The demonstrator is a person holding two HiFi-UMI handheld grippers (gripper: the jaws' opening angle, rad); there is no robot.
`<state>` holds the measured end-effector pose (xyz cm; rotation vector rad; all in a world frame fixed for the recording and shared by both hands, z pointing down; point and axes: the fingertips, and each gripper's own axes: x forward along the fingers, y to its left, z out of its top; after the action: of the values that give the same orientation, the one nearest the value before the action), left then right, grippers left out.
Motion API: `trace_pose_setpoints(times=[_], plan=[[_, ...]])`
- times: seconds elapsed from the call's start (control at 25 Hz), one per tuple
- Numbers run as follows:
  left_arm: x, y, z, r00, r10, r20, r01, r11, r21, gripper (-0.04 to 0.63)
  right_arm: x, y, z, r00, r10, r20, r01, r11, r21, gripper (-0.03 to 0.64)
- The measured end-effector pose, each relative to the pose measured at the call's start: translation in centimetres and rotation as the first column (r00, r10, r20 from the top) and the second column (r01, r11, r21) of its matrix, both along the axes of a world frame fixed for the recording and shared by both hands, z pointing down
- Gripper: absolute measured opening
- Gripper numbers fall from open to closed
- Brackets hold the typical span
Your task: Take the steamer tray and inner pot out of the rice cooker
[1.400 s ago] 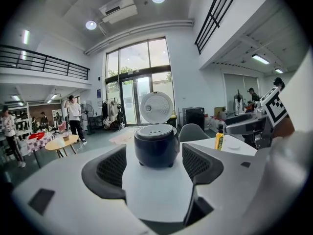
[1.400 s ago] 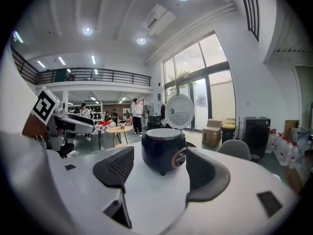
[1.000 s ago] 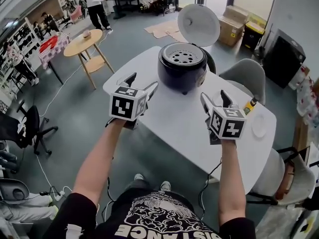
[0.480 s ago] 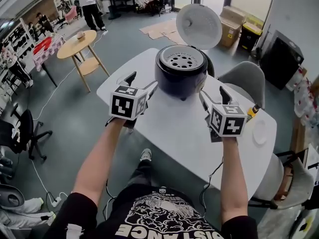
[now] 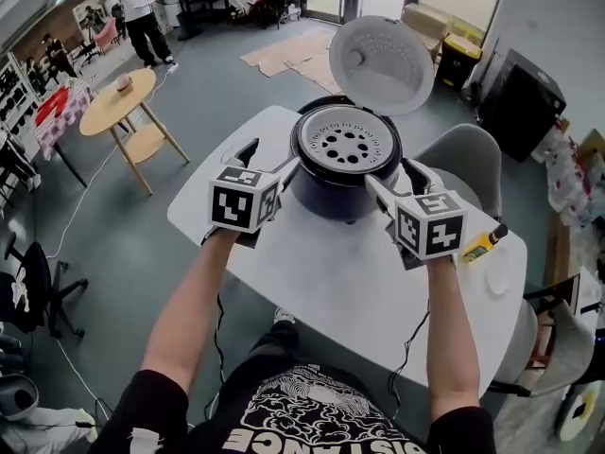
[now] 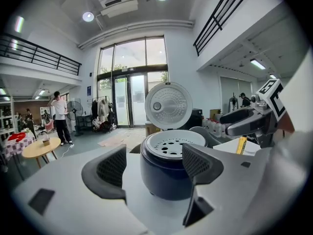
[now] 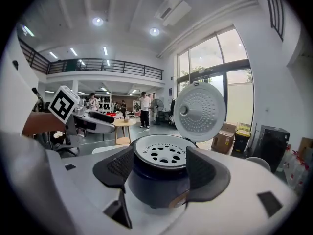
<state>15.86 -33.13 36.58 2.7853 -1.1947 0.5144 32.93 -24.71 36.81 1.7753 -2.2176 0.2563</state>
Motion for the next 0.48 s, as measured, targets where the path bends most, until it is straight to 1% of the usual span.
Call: trace_pose_setpoints(times=[0.12, 0.24, 0.36, 0.48], plan=[[-0.2, -5.2, -0.3, 0.999, 0.039, -0.006, -0.039, 0.999, -0.013, 0.348, -1.2, -4.7, -0.1, 0.999, -0.013, -0.038, 0.012, 0.999, -0.037, 0.328], [-0.4, -9.7, -0.2, 0.997, 0.08, -0.014, -0.08, 0.996, -0.028, 0.348, -2.9, -9.0, 0.0, 0.994, -0.057, -0.089, 0.05, 0.996, -0.078, 0.328], [0.9, -13.9, 0.4, 0.993, 0.121, -0.018, -0.121, 0.992, -0.041, 0.348, -2.9, -13.2, 0.9, 0.983, -0.113, -0.144, 0.092, 0.985, -0.143, 0.328], [1.9, -17.5, 1.2, 0.986, 0.164, -0.021, -0.165, 0.985, -0.05, 0.348, -2.8, -16.8, 2.1, 0.975, -0.141, -0.172, 0.102, 0.971, -0.216, 0.328]])
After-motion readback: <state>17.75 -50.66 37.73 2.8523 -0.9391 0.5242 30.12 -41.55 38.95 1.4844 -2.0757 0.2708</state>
